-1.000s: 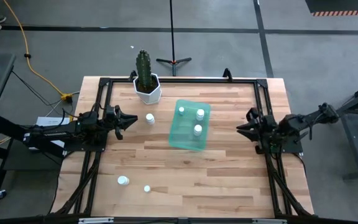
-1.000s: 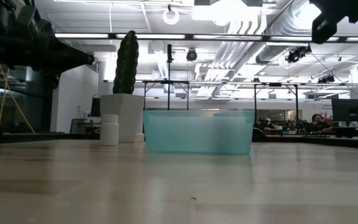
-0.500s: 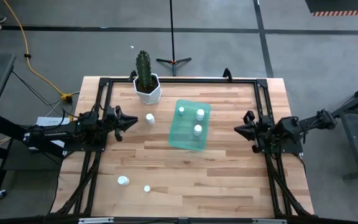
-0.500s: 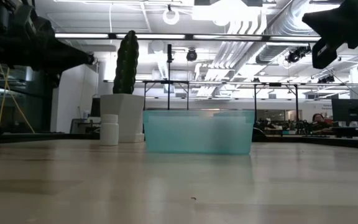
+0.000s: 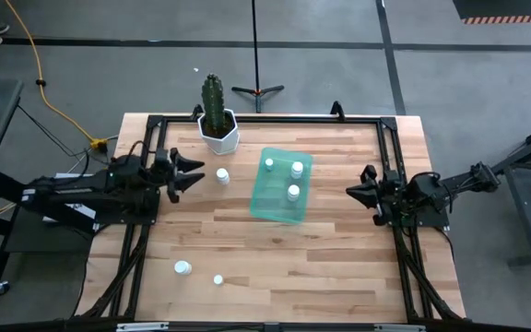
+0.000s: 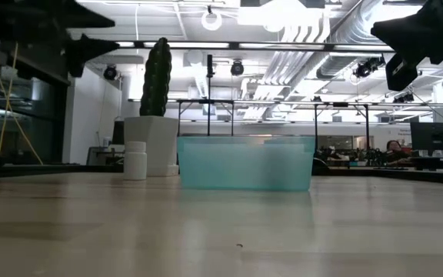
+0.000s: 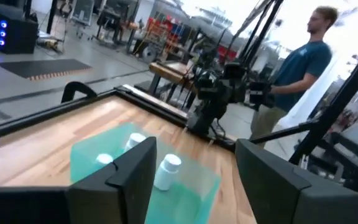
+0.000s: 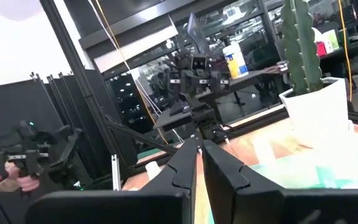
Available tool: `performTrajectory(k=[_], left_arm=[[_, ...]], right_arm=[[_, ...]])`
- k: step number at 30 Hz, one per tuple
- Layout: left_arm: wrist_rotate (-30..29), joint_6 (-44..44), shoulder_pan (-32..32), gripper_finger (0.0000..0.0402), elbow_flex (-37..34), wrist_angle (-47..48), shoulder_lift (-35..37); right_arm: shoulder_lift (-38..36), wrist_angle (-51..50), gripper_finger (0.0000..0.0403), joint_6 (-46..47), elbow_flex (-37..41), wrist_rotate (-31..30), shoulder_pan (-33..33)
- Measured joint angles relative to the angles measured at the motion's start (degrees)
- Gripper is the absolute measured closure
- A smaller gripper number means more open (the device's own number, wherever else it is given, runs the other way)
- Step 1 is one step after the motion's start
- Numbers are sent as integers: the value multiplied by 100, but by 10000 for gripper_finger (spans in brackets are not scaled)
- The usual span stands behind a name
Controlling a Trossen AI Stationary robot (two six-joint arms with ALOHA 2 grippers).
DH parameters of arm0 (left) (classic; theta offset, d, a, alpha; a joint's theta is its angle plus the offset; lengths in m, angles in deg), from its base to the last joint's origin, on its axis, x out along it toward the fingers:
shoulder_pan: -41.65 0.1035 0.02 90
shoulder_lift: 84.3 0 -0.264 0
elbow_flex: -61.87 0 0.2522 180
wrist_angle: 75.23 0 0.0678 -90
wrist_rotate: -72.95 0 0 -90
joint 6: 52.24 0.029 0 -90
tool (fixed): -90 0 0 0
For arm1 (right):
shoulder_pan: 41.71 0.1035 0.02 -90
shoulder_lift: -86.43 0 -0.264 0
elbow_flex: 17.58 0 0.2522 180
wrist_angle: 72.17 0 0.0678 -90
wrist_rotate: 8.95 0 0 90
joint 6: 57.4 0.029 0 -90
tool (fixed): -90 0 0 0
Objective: Pick and place pill bottles into a basket
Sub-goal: Put the top white pill bottle into the blue bin
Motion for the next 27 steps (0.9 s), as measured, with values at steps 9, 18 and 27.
performTrajectory(k=[9,18,27], left_arm=[[-4,122,2,200,1667,1718,-2432],[-506,46,25,232,2821,2589,-4041],[-432,-1985,878,195,3724,4520,-5086]], right_arm=[[0,-5,382,1,2,-39,0],[0,-5,395,-10,2,-291,0],[0,-5,396,-13,4,-294,0]])
